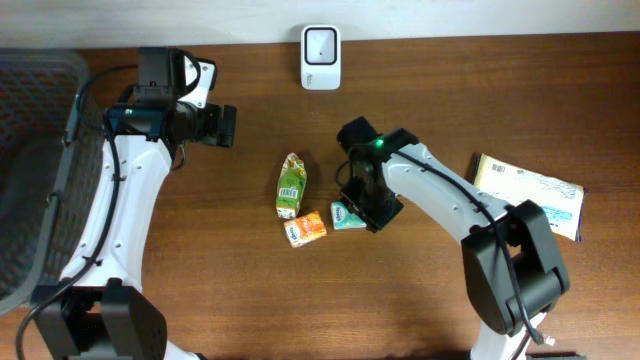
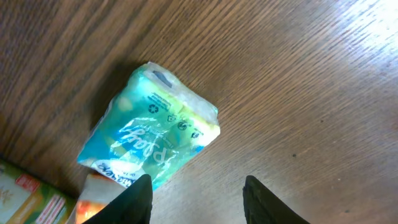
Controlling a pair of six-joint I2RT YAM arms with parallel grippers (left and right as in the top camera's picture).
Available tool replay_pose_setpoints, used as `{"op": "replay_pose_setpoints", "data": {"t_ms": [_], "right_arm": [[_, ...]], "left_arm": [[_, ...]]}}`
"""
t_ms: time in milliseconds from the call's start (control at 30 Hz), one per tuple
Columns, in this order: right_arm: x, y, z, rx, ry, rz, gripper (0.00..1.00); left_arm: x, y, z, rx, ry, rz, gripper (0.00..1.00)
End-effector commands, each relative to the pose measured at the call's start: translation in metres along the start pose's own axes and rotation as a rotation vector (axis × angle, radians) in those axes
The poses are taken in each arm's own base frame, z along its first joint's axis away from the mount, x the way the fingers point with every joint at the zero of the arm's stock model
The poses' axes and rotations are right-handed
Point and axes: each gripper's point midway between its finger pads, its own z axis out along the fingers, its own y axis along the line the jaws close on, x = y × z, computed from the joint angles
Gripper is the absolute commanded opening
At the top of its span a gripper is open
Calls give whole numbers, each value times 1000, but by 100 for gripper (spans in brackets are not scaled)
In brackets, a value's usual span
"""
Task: Scan the item barcode
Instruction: 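Reach the right gripper down and grasp the teal box, then lift the teal box and hold it over the scanner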
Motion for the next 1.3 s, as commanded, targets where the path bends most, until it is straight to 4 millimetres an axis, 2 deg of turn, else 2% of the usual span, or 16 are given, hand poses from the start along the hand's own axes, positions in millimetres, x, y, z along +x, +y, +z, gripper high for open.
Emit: {"op": "replay_pose_setpoints", "data": {"t_ms": [0,267,367,400,433,533,567,667,733,800,833,900,933,1000,1167,1267], "right_arm": [[-6,-6,4,40,-128,69,47],[-9,3,50,91,-175,33,40],[-9,8,56,84,-172,6,15],[-9,12,57,73,-164,-65,5],[-7,20,56,42,-140,-151,4],[3,68,31,-171,-15,-784,4],[-4,73,21,-193,-23,-902,4],[-70,82,-13,-226,-174,-1333,4],[-103,74,-19,-233,-225,-1467,4],[-114,69,-23,-264,-231,-1548,4],[-117,68,-23,-259,-233,-1544,6],[-115,64,-21,-255,-210,-1514,54],[-116,62,-20,-255,-195,-1435,61],[-120,58,-18,-257,-178,-1364,61],[-106,50,19,-358,-21,-1277,39],[-105,48,23,-351,-6,-1272,37]], "left_arm": [[-6,2,-9,-5,-26,15,99],[-6,2,-9,-5,-26,15,99],[-6,2,-9,-5,-26,15,99],[-6,2,-9,-5,-26,15,99],[-6,2,-9,-5,-26,15,99],[-6,2,-9,-5,-26,15,99],[-6,2,-9,-5,-26,15,99],[-6,2,-9,-5,-26,14,99],[-6,3,-9,-6,-26,13,99],[-6,2,-9,-5,-26,14,99],[-6,2,-9,-5,-26,14,99],[-6,2,-9,-5,-26,14,99],[-6,2,-9,-5,-26,14,99],[-6,2,-9,-5,-26,14,99],[-6,2,-9,-5,-26,14,99],[-6,2,-9,-6,-26,14,99]]}}
